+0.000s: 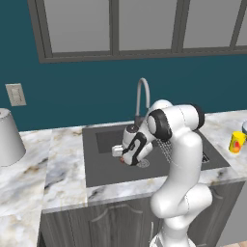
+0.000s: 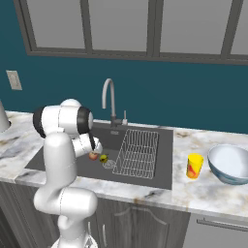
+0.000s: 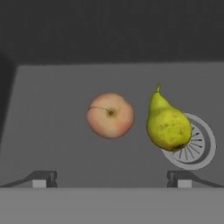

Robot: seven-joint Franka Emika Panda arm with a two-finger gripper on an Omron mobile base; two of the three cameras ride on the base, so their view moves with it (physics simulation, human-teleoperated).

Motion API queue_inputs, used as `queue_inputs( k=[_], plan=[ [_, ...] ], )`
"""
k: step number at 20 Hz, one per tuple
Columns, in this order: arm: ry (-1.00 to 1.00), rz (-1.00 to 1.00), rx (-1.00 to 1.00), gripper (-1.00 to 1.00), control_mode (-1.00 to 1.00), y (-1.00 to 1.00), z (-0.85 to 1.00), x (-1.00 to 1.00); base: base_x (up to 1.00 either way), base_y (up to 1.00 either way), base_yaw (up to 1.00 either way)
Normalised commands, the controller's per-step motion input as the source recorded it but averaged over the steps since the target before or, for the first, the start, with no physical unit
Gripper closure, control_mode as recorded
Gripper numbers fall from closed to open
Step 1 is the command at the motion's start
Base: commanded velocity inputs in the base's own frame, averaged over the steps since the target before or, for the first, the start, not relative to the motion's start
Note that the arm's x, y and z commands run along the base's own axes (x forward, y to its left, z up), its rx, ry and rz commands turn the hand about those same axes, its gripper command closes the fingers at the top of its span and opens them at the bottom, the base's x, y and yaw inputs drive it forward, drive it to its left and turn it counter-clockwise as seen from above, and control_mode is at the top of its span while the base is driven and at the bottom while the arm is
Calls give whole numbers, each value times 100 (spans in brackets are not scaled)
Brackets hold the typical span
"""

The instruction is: Remove the pear and peach from the sink. Then move the bowl and cup from the counter to the sink for washing.

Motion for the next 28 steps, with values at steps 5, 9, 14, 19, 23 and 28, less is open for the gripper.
queue_inputs(
  k=[5,9,14,19,23,28],
  plan=[
    [0,4,0,-100,-100,1,-5,12,0,0,0],
    [0,4,-1,-100,-100,0,-7,13,0,0,0],
    [0,4,-2,-100,-100,1,-7,14,0,0,0],
    [0,3,-2,-100,-100,2,-7,14,0,0,0],
    [0,2,-1,-100,-100,3,-8,11,0,0,0],
    [0,1,0,-100,-100,5,-11,1,0,0,0]
  ],
)
